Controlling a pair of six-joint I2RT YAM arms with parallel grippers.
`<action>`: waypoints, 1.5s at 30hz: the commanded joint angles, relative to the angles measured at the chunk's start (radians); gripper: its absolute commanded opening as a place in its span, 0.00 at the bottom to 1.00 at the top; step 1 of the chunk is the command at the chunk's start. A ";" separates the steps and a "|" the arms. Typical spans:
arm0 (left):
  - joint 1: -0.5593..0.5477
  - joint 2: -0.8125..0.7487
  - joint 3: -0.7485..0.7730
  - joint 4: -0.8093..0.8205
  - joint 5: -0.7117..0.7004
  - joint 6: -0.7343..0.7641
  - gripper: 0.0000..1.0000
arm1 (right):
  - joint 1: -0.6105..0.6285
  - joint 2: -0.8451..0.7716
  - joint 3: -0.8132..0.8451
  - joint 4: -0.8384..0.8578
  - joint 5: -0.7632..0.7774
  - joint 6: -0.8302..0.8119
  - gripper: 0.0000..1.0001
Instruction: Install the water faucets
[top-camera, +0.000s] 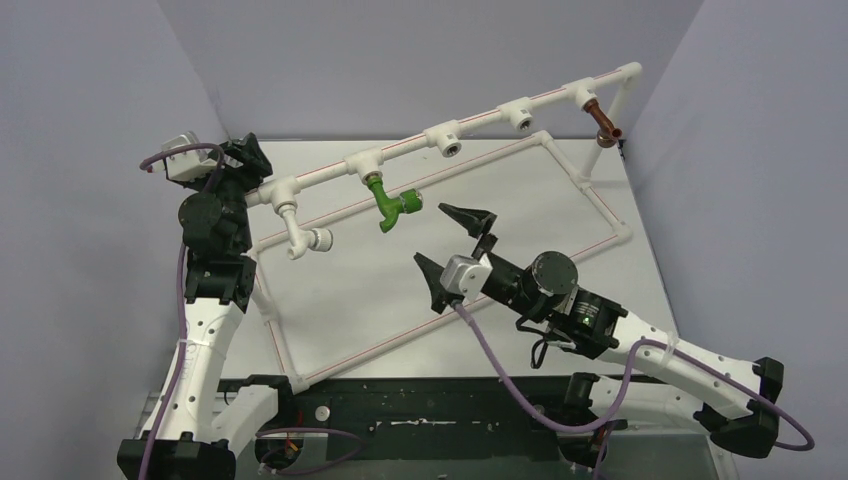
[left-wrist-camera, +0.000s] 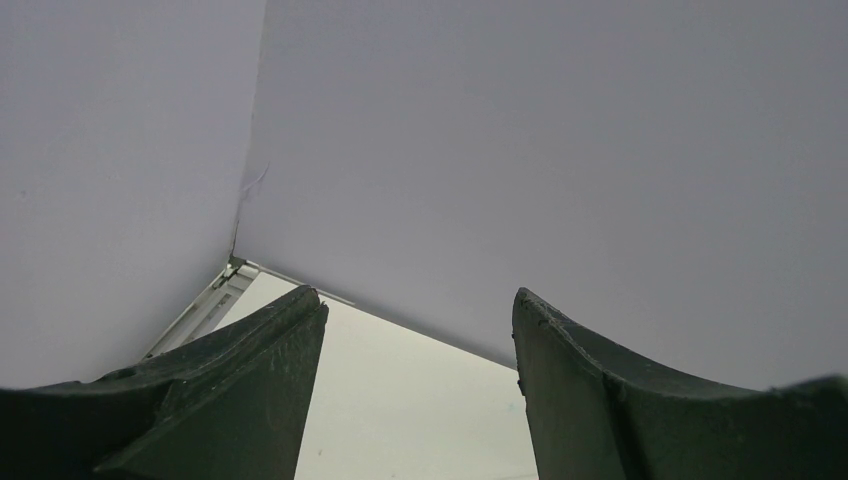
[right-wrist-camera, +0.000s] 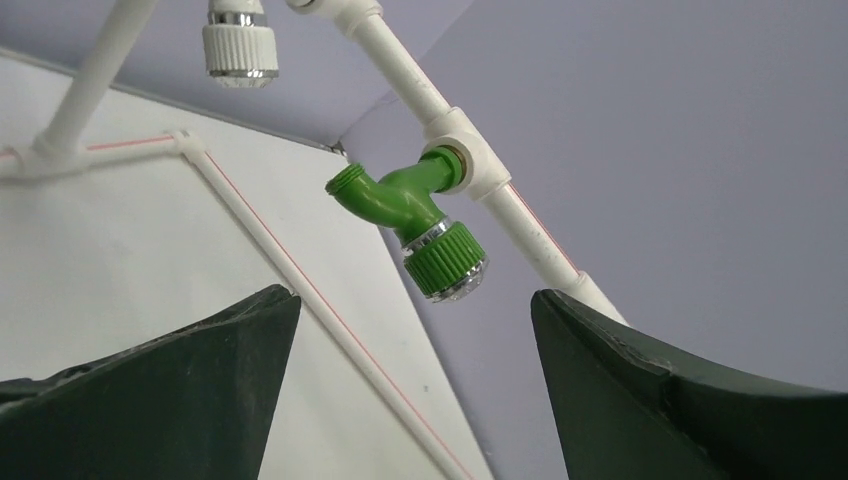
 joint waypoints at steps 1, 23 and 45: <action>0.004 0.083 -0.097 -0.341 0.025 0.032 0.66 | 0.027 0.043 0.034 0.010 0.028 -0.370 0.90; 0.004 0.084 -0.096 -0.342 0.033 0.030 0.66 | 0.126 0.356 0.015 0.496 0.326 -0.896 0.82; 0.006 0.070 -0.097 -0.343 0.031 0.030 0.66 | 0.141 0.484 0.103 0.608 0.445 -0.793 0.00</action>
